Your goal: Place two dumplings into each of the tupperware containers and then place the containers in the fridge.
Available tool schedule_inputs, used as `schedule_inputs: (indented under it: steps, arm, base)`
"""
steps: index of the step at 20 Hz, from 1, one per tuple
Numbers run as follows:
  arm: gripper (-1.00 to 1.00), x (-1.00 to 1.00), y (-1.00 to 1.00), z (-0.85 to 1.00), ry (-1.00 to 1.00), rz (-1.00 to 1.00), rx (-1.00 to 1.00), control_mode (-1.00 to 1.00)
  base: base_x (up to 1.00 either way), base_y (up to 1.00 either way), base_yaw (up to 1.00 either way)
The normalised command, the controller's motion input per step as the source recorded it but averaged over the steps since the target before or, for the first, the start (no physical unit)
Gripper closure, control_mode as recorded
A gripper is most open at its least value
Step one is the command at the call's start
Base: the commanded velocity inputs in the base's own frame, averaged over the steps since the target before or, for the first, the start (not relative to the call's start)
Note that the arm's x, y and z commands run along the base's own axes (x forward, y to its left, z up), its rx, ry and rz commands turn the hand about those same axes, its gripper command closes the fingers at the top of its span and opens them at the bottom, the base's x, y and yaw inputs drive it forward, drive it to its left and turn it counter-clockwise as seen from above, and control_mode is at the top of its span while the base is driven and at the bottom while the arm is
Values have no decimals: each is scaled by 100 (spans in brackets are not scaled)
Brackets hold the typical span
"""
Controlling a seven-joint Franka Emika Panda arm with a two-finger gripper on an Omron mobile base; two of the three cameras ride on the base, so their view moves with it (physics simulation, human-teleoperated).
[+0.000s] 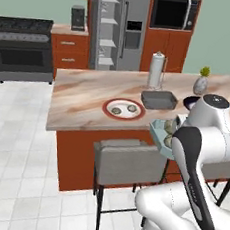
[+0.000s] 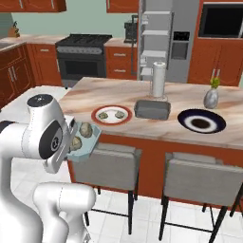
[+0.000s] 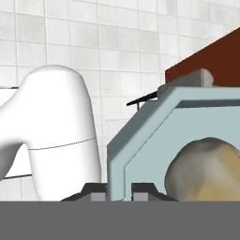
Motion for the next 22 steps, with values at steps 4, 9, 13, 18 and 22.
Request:
schedule_inputs:
  steps: [4,9,13,18,22]
  arm:
    - [100,0,0,0,0,0,0,100]
    - [100,0,0,0,0,0,0,100]
    - [100,0,0,0,0,0,0,100]
    - [100,0,0,0,0,0,0,100]
    - [100,0,0,0,0,0,0,100]
  base:
    - [23,100,0]
    - [0,100,4]
    - [1,100,5]
    - [78,100,1]
    - [100,100,0]
